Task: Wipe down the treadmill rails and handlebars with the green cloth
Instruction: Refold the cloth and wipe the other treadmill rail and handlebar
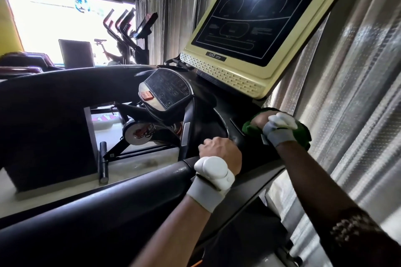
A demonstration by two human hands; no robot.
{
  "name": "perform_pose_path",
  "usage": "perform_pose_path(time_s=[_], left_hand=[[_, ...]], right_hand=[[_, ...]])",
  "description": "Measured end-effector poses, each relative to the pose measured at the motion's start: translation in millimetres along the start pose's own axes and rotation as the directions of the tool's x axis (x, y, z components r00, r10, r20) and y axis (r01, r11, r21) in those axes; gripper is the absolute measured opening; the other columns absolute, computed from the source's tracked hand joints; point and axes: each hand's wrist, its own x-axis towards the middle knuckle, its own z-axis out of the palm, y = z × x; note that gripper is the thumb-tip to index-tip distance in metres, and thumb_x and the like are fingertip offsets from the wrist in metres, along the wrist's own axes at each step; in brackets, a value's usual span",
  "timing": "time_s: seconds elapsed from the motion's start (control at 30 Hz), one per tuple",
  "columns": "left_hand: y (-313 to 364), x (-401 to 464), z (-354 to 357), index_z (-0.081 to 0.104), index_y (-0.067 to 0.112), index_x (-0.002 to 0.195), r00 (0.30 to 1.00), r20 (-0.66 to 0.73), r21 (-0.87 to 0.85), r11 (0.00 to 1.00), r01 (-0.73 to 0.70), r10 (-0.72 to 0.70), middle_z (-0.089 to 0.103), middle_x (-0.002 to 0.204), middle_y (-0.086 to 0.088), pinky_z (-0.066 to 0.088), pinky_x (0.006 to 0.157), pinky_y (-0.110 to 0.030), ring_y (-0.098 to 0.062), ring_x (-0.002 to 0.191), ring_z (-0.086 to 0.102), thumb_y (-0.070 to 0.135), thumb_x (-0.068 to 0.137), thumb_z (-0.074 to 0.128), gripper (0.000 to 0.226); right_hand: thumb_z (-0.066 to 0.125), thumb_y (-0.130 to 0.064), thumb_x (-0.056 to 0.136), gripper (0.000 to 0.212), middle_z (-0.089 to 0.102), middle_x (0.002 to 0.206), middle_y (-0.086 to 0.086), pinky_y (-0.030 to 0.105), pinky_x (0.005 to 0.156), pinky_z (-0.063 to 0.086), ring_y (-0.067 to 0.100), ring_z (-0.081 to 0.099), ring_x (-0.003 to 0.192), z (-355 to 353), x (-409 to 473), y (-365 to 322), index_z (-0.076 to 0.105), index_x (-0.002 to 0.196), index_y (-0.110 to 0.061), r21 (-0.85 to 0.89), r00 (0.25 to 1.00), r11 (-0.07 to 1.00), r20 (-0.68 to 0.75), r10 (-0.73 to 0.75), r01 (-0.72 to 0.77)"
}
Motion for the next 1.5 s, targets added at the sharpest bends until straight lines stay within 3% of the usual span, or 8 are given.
perform_pose_path(time_s=[0.23,0.43,0.53,0.6,0.7,0.97,1.2,1.5], left_hand=[[0.1,-1.4,-4.9,0.065,0.012,0.111,1.000,0.002,-0.015,1.000,0.022,-0.022,0.062,0.118,-0.010,0.043,0.091,-0.035,-0.030,0.113,0.055,0.013,0.090,0.043,0.030],[1.0,-4.0,-5.8,0.064,0.010,0.110,0.999,-0.004,-0.071,0.996,0.047,-0.047,0.064,0.118,-0.010,0.044,0.093,-0.036,-0.030,0.114,0.056,0.016,0.089,0.045,0.029],[-0.6,-5.3,-6.5,0.065,0.009,0.108,0.999,-0.015,-0.092,0.995,0.044,-0.046,0.065,0.115,-0.011,0.046,0.091,-0.035,-0.031,0.112,0.058,0.017,0.088,0.046,0.029],[-0.7,-6.3,-6.6,0.066,0.010,0.107,0.999,-0.026,-0.077,0.997,0.028,-0.030,0.065,0.115,-0.011,0.045,0.090,-0.034,-0.032,0.111,0.058,0.017,0.087,0.045,0.030],[0.0,-9.5,-6.4,0.067,0.011,0.109,0.999,-0.044,-0.026,1.000,0.003,-0.005,0.065,0.116,-0.011,0.044,0.086,-0.035,-0.033,0.110,0.058,0.016,0.090,0.039,0.034],[-6.6,-12.9,-9.2,0.066,0.006,0.109,0.999,-0.047,-0.097,0.995,0.017,-0.021,0.063,0.119,-0.012,0.044,0.092,-0.035,-0.031,0.114,0.056,0.017,0.091,0.042,0.031],[-7.2,-11.3,-6.6,0.069,0.009,0.101,0.997,-0.065,-0.043,0.998,-0.055,0.052,0.065,0.111,-0.012,0.044,0.082,-0.035,-0.034,0.106,0.059,0.015,0.090,0.038,0.034],[-5.6,-7.2,-4.5,0.067,0.005,0.106,0.992,-0.079,-0.171,0.982,0.080,-0.095,0.064,0.114,-0.013,0.045,0.085,-0.033,-0.031,0.108,0.058,0.016,0.090,0.038,0.034]], right_hand=[[0.048,-0.043,0.084,0.044,0.061,0.125,0.011,0.034,0.095,0.044,0.031,0.057,0.113,-11.7,-52.8,0.2,0.067,0.113,-0.016,0.137,0.971,0.979,-0.166,0.172,-0.150],[0.042,-0.046,0.090,0.044,0.066,0.112,0.010,0.032,0.087,0.045,0.029,0.060,0.108,-5.1,-86.6,-50.3,0.066,0.106,-0.012,-0.001,0.941,0.996,-0.326,0.086,-0.091],[0.046,-0.049,0.089,0.046,0.060,0.125,0.007,0.037,0.095,0.042,0.031,0.051,0.118,-1.7,-79.1,-58.2,0.061,0.122,-0.022,0.117,0.962,0.991,-0.270,-0.035,0.069],[0.052,-0.043,0.089,0.043,0.054,0.134,0.008,0.039,0.104,0.039,0.032,0.047,0.124,-10.7,-65.5,-57.2,0.058,0.128,-0.024,0.187,0.980,0.965,-0.116,-0.162,0.182],[0.050,-0.034,0.094,0.039,0.053,0.138,0.010,0.034,0.108,0.032,0.031,0.046,0.128,-24.9,-48.6,-62.1,0.058,0.128,-0.018,0.188,0.980,0.962,-0.002,-0.201,0.197],[0.050,-0.046,0.089,0.057,0.038,0.142,0.013,0.038,0.106,0.032,0.036,0.037,0.131,-1.7,-69.3,-62.9,0.044,0.139,-0.019,0.192,0.994,0.980,-0.105,-0.029,0.049],[0.037,-0.032,0.100,0.039,0.045,0.145,0.005,0.036,0.111,0.022,0.029,0.038,0.134,-32.6,-45.4,-81.7,0.051,0.135,-0.021,0.051,0.972,0.971,-0.003,-0.235,0.235],[0.047,-0.034,0.092,0.045,0.042,0.140,0.012,0.036,0.104,0.031,0.031,0.036,0.129,-6.5,-68.3,-75.1,0.050,0.134,-0.019,0.035,0.990,0.999,-0.139,-0.034,0.039]])
